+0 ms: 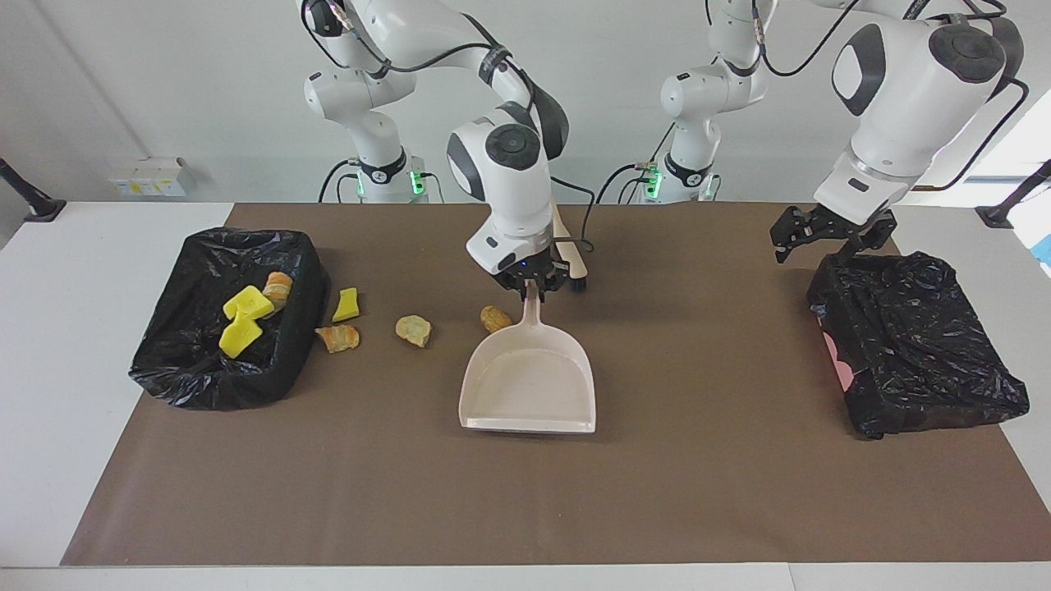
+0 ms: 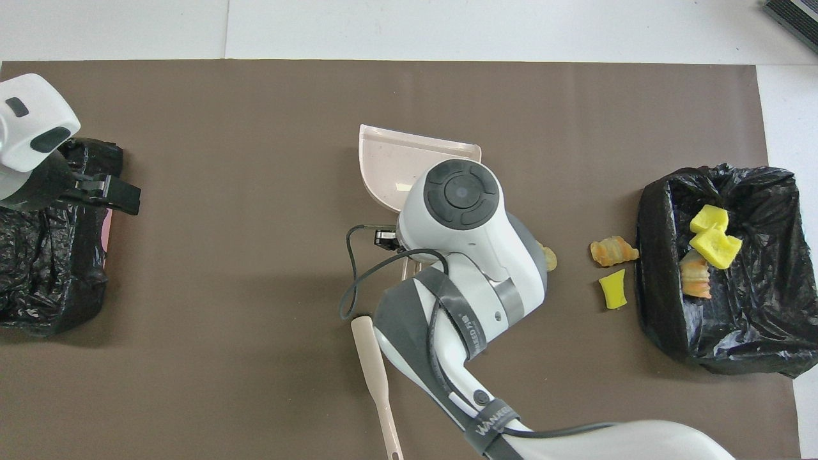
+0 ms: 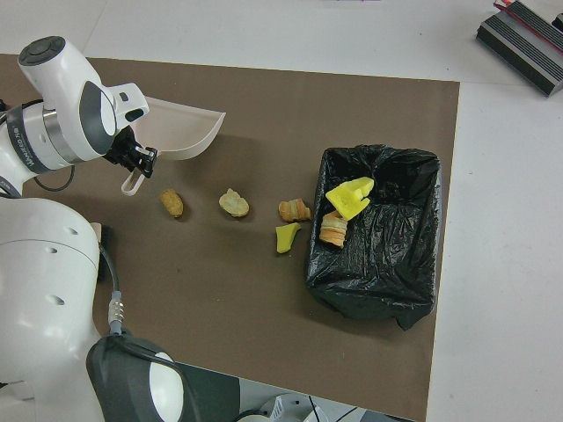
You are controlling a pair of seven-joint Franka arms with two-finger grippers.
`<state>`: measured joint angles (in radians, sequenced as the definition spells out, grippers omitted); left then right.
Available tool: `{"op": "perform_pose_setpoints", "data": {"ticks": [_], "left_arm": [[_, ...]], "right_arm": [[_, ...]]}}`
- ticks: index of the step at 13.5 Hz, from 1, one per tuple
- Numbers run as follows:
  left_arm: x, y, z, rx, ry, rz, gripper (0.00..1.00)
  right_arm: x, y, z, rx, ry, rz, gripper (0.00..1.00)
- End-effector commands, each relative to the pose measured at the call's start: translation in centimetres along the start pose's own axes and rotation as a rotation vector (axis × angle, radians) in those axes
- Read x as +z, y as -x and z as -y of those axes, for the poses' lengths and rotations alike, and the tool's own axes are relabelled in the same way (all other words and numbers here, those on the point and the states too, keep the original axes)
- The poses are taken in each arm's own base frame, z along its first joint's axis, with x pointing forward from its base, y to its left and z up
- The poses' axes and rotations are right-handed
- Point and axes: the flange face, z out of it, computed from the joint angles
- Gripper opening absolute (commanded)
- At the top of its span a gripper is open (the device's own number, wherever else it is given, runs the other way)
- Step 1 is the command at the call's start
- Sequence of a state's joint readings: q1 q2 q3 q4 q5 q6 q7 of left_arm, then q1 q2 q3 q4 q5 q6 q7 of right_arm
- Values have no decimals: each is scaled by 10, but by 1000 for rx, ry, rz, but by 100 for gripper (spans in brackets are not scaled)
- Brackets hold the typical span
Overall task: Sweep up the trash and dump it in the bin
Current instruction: 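Bring the empty dustpan back to the table center with the right gripper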
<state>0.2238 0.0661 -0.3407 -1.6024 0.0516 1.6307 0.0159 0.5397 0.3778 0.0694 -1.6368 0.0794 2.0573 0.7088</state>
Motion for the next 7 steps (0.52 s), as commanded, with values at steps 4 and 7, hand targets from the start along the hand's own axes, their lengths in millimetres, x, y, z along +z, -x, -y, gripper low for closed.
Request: {"op": "perform_pose_setpoints", "data": {"ticks": [4, 7], "left_arm": [[-6, 3, 2, 3, -20, -5, 100], [-5, 3, 2, 3, -20, -3, 100]], "right_arm": [[32, -19, 39, 28, -33, -14, 3], [29, -19, 40, 14, -32, -20, 100]]}}
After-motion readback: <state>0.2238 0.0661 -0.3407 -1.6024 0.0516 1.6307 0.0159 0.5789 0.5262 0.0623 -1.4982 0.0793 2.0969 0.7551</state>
